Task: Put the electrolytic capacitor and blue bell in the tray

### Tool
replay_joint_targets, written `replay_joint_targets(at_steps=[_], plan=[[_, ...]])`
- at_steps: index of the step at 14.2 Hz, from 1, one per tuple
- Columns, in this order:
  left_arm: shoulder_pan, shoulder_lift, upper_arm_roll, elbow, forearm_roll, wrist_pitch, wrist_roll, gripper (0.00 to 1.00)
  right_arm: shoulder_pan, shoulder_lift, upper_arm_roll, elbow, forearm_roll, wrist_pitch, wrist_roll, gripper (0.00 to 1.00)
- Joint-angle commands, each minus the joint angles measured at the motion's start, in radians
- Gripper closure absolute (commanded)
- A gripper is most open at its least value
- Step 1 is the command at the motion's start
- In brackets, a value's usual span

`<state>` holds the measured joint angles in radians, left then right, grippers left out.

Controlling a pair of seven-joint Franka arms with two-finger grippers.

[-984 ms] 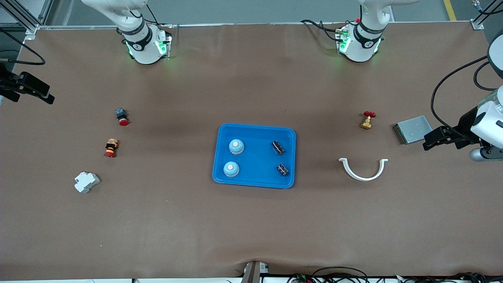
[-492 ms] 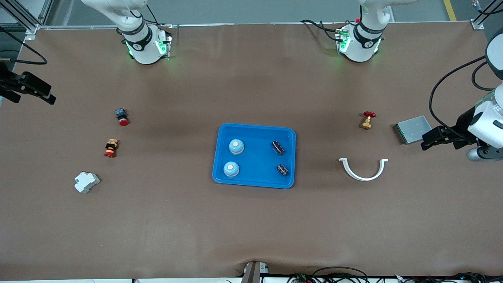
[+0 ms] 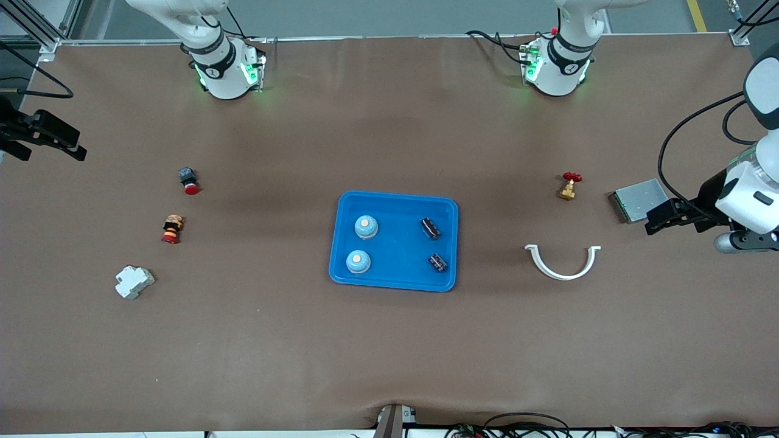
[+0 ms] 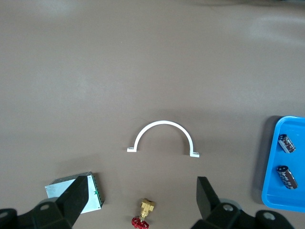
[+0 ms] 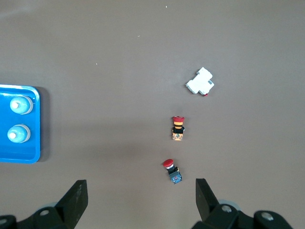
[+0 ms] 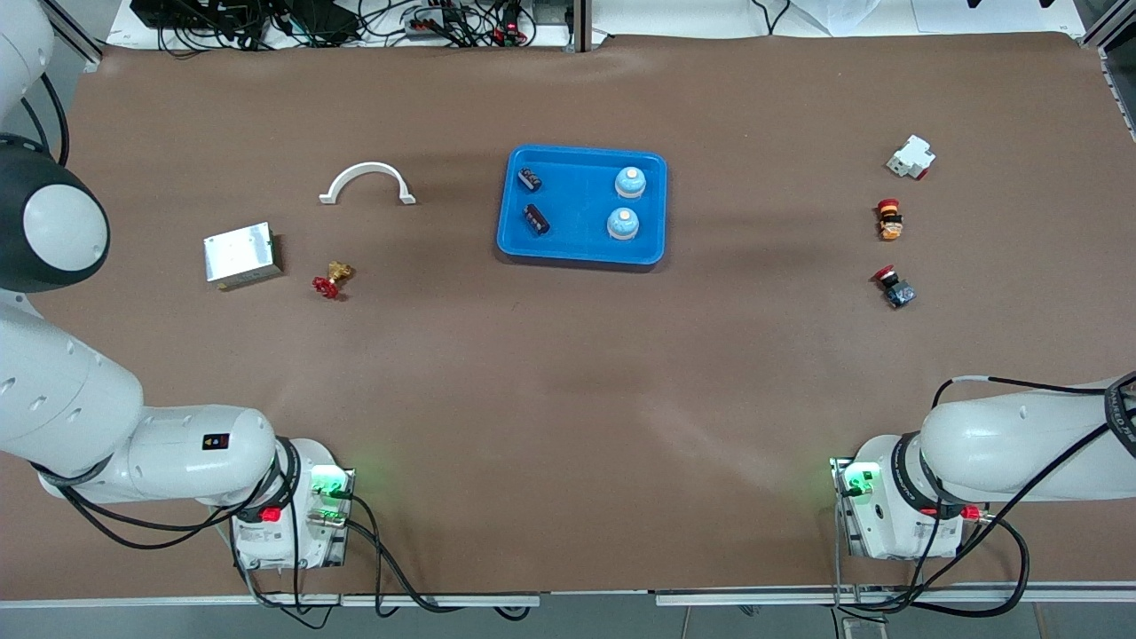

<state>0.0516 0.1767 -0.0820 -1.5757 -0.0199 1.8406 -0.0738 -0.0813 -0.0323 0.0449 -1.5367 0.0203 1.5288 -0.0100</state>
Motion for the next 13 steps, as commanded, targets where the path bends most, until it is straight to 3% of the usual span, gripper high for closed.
replay_joint_targets(at_steps=[1, 3, 13], plan=[[0.011, -0.008, -0.002, 0.04, 0.018, -0.062, 0.006, 0.0, -0.002, 0.008, 0.001, 0.01, -0.008, 0.001, -0.01, 0.0], [0.005, -0.005, -0.002, 0.08, 0.012, -0.128, -0.001, 0.0, -0.003, 0.009, 0.001, 0.01, -0.008, 0.001, -0.011, 0.0], [0.002, -0.008, -0.007, 0.082, 0.023, -0.144, 0.005, 0.0, -0.006, 0.005, -0.002, 0.01, -0.002, -0.013, -0.01, 0.0]])
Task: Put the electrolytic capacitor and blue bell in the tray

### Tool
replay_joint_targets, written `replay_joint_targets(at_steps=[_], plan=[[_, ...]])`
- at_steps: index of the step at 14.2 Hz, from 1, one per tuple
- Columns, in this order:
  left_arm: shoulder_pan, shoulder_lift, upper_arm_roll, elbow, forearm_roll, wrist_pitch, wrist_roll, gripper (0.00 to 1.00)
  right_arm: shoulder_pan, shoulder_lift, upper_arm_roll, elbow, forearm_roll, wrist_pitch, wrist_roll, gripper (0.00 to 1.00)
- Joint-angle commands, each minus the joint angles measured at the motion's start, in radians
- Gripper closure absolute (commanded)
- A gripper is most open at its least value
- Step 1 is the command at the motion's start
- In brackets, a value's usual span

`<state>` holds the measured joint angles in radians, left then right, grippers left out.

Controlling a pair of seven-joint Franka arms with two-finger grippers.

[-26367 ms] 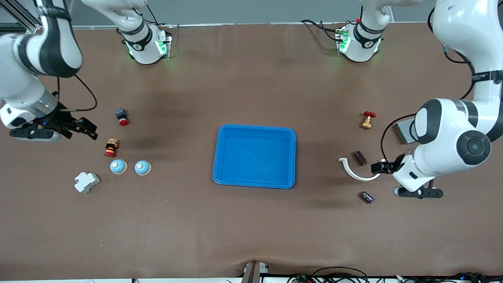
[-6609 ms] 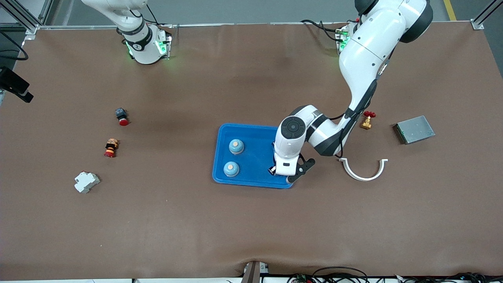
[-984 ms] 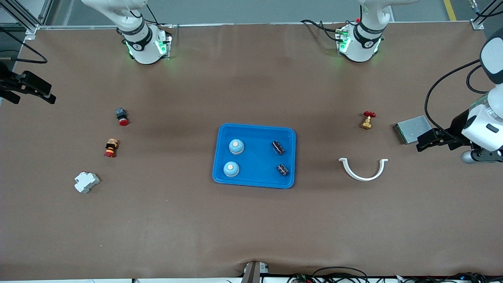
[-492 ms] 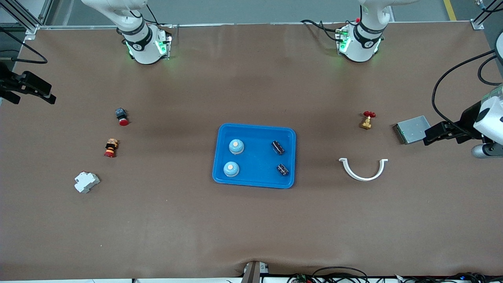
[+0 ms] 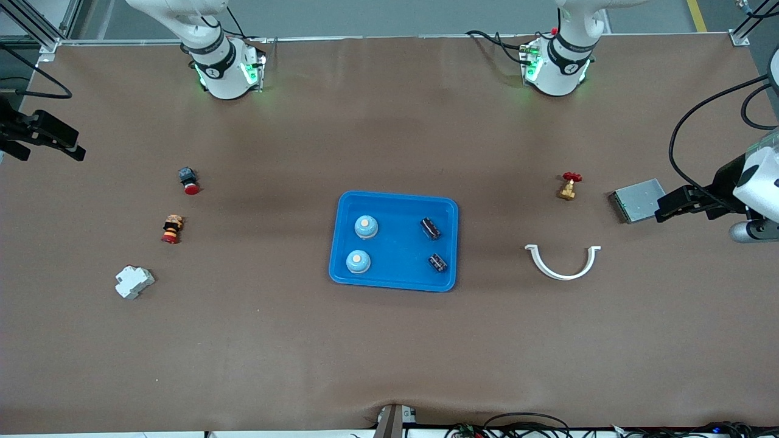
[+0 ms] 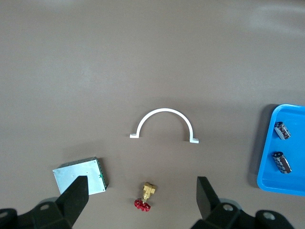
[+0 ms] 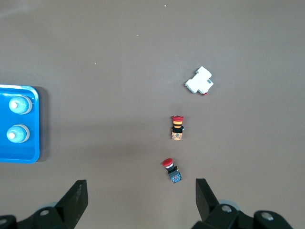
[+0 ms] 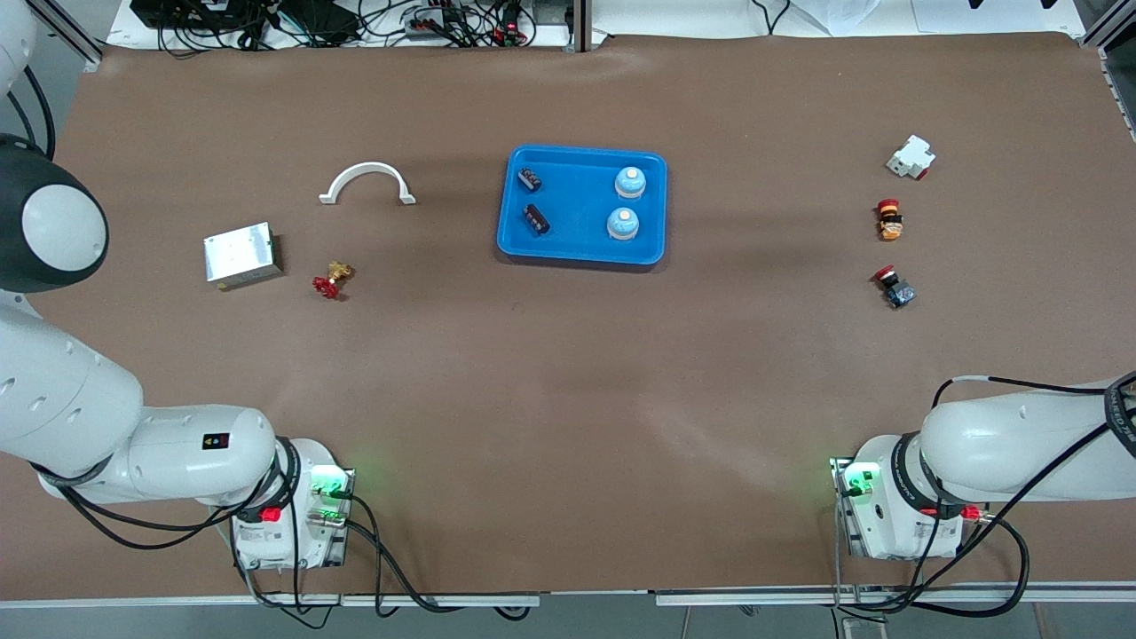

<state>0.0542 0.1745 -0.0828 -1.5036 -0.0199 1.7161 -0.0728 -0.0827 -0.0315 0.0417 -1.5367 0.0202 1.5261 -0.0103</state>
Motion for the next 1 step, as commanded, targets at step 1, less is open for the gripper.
replay_joint_targets(at_steps=[1], plan=[[0.0, -0.006, -0.006, 0.009, 0.023, -0.02, 0.004, 0.0, -0.005, 0.004, 0.001, 0.01, -0.002, -0.01, -0.01, 0.0]])
